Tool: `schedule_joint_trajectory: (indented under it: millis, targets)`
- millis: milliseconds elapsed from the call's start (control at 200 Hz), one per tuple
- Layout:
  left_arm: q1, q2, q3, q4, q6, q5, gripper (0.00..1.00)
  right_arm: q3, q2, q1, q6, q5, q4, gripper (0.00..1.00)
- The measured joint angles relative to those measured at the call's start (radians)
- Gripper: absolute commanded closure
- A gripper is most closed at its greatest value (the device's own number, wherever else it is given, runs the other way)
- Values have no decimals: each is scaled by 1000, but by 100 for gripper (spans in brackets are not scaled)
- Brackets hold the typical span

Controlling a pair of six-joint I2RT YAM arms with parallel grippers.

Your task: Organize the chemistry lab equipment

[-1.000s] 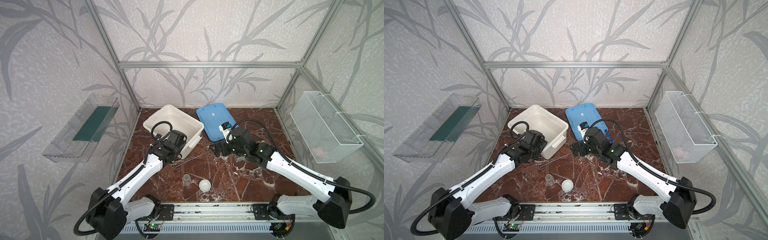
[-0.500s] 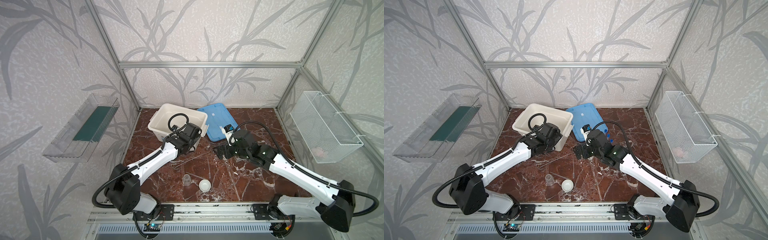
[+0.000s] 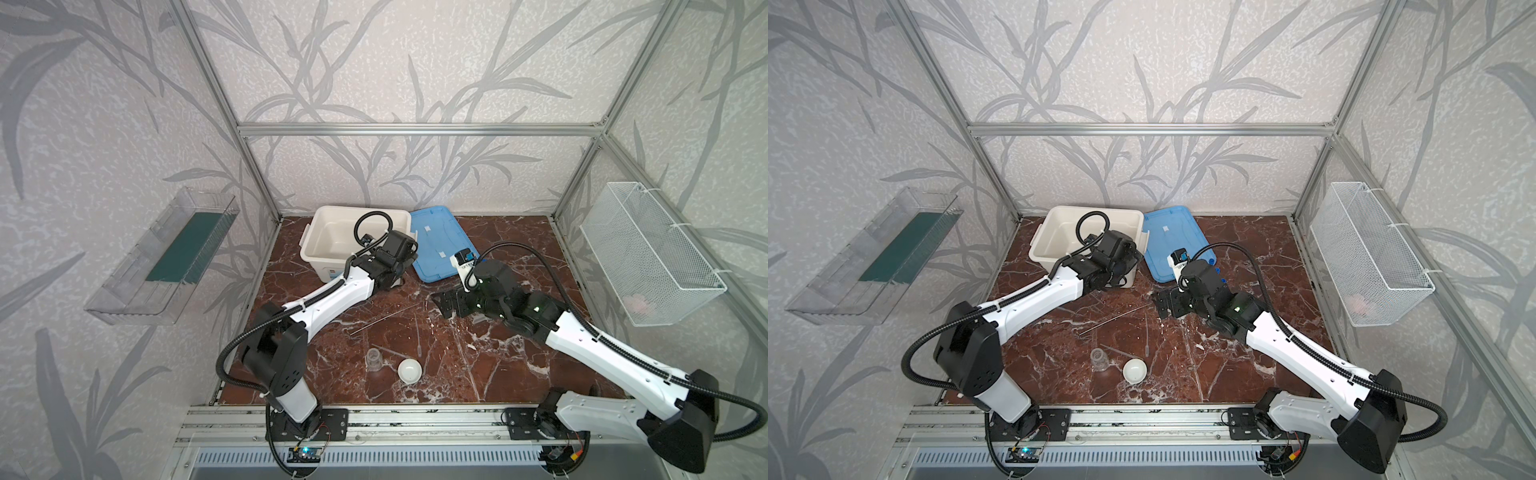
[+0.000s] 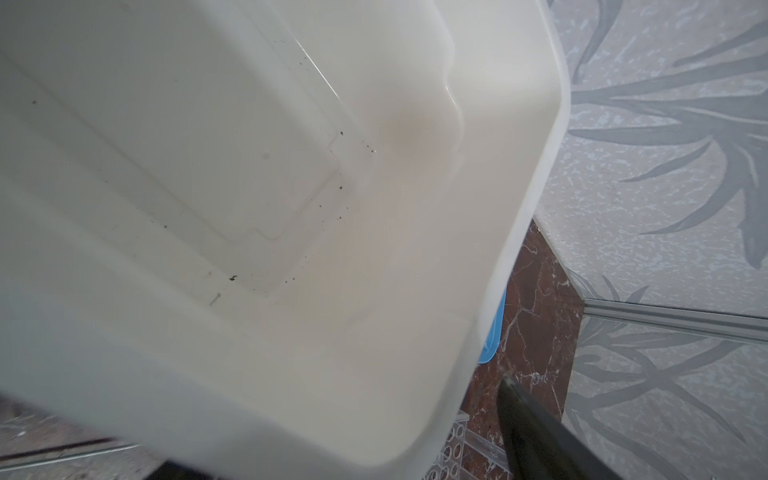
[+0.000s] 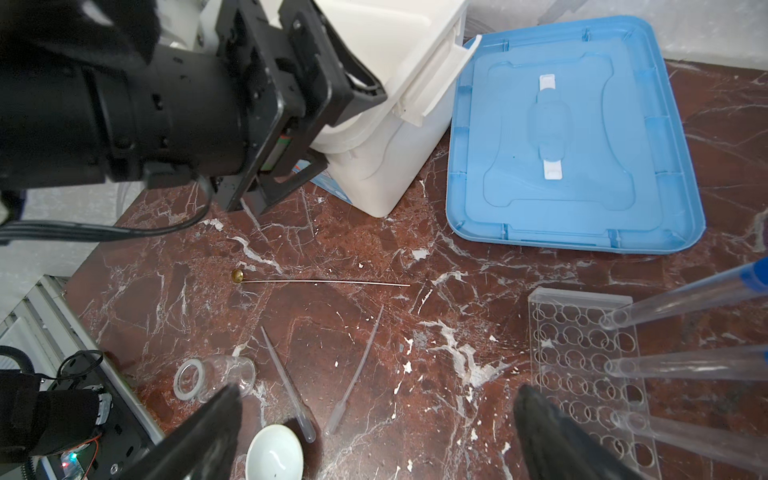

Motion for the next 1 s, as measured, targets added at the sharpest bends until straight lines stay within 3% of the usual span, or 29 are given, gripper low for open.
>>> schedule_joint_trajectory:
  millis: [255, 350, 560, 700, 1004]
  targets:
    - [-18, 29, 86, -20, 53, 8, 1, -14, -13, -7, -2, 1, -12, 0]
    - [-32, 6, 82, -15, 98, 7, 1, -16, -21, -11, -6, 0, -21, 1]
    - [-40, -201, -34, 6, 240, 55, 1, -38, -90, -13, -39, -17, -32, 1]
    - [-39, -389, -137, 26, 359, 165, 1, -38, -117, -13, -64, -43, -54, 1]
    - [-61, -568, -163, -378, 586, 284, 1, -70, -163, -4, -86, -100, -135, 1]
